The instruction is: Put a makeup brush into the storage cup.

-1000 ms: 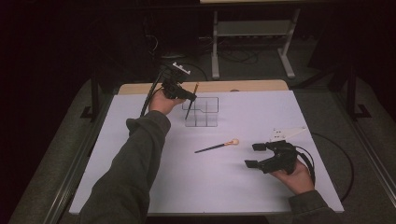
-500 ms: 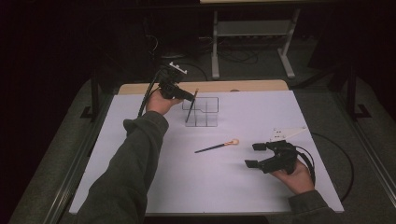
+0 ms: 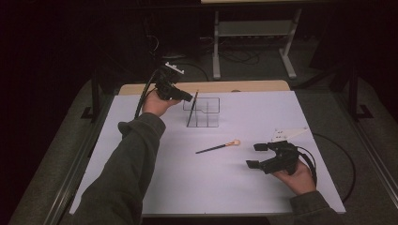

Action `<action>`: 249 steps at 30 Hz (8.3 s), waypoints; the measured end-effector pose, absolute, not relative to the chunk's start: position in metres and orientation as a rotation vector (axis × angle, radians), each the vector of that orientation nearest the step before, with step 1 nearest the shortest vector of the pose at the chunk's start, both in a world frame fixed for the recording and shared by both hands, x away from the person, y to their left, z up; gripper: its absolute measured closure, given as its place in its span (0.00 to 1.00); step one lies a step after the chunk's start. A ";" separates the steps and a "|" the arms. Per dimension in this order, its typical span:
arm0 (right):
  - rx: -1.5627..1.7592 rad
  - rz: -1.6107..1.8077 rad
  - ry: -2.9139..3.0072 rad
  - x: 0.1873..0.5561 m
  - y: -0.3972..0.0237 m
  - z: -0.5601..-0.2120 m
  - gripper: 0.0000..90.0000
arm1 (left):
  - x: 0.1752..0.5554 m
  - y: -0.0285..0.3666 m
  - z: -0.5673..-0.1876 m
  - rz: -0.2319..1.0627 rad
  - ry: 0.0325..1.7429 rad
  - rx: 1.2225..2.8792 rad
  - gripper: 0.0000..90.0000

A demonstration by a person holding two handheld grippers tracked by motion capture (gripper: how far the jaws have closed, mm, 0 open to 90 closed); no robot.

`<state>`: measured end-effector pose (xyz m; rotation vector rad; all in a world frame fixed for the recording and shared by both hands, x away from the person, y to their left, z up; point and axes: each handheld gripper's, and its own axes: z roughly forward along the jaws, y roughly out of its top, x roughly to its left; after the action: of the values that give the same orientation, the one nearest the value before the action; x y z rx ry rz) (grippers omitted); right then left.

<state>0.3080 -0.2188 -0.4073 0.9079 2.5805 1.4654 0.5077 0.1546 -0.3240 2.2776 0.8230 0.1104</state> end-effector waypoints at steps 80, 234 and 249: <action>0.906 1.484 2.538 0.304 -0.227 -0.404 0.19 | 0.416 0.194 -0.313 0.131 0.770 2.227 0.55; 0.890 1.401 2.581 0.303 -0.230 -0.410 0.19 | 0.414 0.048 -0.409 -0.006 0.555 2.578 0.63; 0.888 1.402 2.585 0.303 -0.229 -0.411 0.19 | 0.415 0.029 -0.415 -0.014 0.508 2.648 0.76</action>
<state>0.3033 -0.2293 -0.4107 0.8876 2.5853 1.4024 0.4148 0.0287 -0.4148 2.6475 0.5083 -0.0135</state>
